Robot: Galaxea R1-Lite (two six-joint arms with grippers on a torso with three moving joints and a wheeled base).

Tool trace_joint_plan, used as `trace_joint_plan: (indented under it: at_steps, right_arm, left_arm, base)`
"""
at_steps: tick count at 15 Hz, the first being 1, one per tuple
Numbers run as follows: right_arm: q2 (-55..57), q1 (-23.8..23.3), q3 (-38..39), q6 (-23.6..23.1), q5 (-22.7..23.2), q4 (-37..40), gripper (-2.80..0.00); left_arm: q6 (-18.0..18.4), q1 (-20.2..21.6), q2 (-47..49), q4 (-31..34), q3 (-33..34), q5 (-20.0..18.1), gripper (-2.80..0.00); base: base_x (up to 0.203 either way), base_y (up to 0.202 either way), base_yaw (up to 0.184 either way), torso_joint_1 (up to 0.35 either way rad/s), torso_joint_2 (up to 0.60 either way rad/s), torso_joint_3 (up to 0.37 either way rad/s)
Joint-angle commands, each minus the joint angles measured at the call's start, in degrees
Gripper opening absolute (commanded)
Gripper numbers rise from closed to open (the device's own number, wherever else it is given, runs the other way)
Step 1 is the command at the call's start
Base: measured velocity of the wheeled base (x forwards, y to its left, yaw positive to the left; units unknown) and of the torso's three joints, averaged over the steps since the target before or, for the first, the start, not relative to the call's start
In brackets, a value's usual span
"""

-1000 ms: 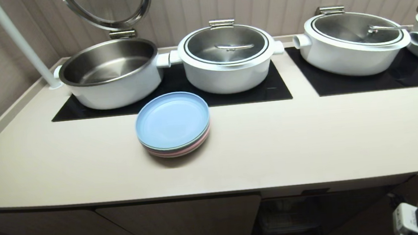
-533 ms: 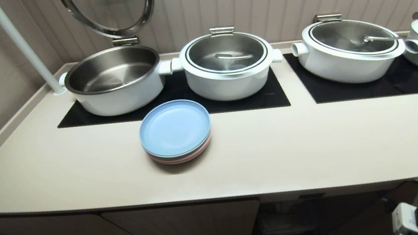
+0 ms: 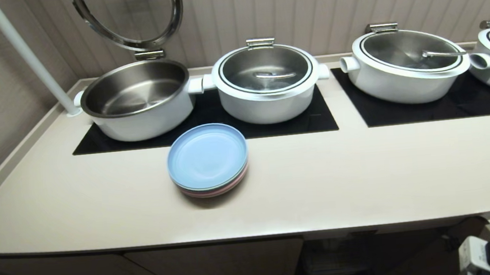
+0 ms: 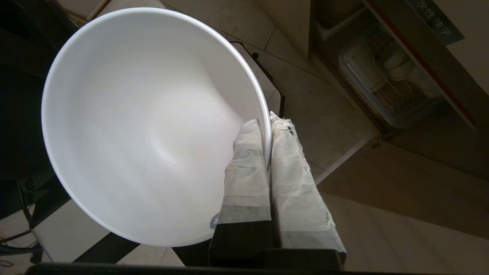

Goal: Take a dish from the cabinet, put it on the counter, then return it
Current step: Place it on the table

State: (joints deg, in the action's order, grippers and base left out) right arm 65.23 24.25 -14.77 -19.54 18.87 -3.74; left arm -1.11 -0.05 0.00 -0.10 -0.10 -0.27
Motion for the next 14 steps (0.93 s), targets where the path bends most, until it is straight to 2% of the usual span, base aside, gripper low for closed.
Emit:
trace_joint_plan:
  at_steps: [1,14]
  right_arm:
    - [0.08,0.01,0.01,-0.15,0.11,-0.12,-2.80]
    - [-0.02,0.01,-0.08,-0.23,0.11,-0.12,-2.80]
  left_arm:
    - [-0.03,-0.04,0.00,0.01,0.01,0.00,-2.80]
    - [-0.03,-0.04,0.00,0.01,0.01,0.00,-2.80]
  base:
    - [0.000,0.000,0.000,0.080,-0.19,-0.099]
    - [0.000,0.000,0.000,0.071,-0.14,-0.074]
